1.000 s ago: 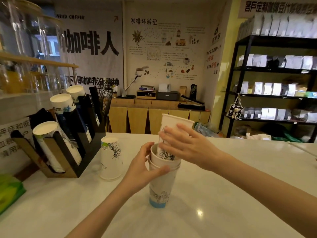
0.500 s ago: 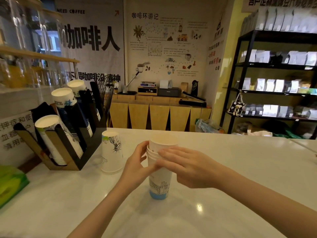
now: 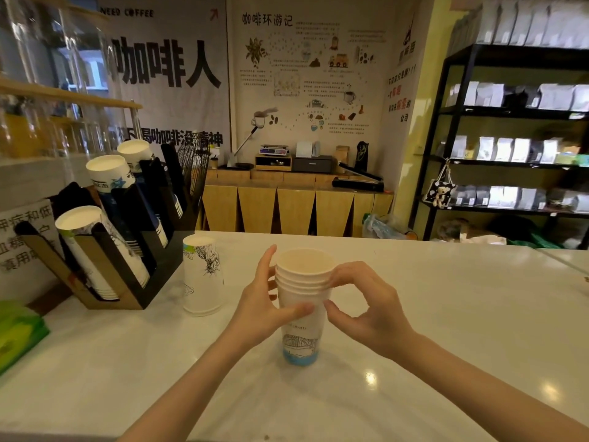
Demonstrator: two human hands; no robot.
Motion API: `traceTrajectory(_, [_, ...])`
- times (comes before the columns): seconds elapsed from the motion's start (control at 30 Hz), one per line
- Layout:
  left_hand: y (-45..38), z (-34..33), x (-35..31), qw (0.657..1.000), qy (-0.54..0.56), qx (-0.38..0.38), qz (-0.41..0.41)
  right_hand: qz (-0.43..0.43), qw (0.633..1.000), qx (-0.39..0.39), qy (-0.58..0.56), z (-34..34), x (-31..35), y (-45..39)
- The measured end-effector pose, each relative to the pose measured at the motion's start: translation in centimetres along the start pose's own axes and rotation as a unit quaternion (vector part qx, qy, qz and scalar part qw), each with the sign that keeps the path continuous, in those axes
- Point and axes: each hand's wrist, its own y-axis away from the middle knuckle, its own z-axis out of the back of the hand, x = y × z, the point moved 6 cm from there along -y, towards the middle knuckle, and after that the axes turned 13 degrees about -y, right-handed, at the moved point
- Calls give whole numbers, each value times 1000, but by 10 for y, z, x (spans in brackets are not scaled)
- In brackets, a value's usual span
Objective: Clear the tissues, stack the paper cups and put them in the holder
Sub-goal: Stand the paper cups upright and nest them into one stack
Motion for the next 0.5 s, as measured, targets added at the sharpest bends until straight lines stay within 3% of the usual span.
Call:
traceTrajectory(0.07, [-1, 0, -3, 1000, -10, -6, -5, -54, 998, -3, -21, 1, -10, 4])
traceTrajectory(0.13, [-2, 0, -6, 1000, -14, -8, -9, -166, 984, 1, -61, -5, -29, 15])
traceTrajectory(0.27, [-2, -1, -4, 1000, 1, -7, -12, -361, 922, 47, -131, -35, -59, 43])
traceTrajectory(0.4, [-6, -1, -3, 1000, 10, -5, -12, -454, 856, 125, -213, -64, -76, 58])
traceTrajectory(0.5, [-11, 2, 1, 1000, 13, -1, -2, -462, 845, 143, -230, -75, -86, 58])
